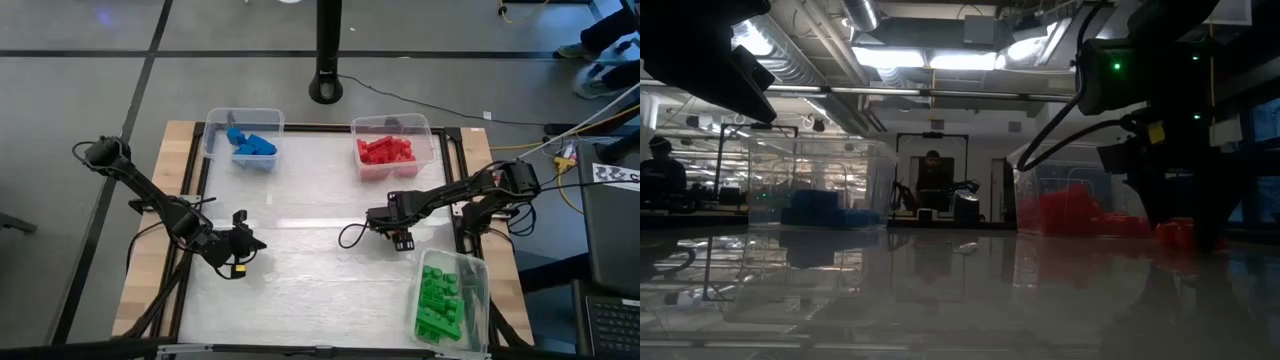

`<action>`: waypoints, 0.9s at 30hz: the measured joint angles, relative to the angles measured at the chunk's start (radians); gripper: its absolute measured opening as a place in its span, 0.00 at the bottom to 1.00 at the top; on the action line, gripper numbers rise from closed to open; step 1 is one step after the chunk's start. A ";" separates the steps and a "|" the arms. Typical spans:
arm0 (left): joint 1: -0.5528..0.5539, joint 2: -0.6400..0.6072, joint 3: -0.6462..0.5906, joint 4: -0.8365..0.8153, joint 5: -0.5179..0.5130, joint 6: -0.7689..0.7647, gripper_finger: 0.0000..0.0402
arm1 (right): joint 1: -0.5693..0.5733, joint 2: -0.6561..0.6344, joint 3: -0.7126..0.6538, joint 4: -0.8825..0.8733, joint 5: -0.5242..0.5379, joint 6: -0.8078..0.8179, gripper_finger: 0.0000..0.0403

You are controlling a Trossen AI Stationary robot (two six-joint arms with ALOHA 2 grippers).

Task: Sort blocks
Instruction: Put the red game piece into the top right transparent bin

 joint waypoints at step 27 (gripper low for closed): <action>0.000 0.000 0.000 0.000 0.000 -0.003 0.01 | 0.000 0.004 0.487 -0.344 0.205 -0.107 0.74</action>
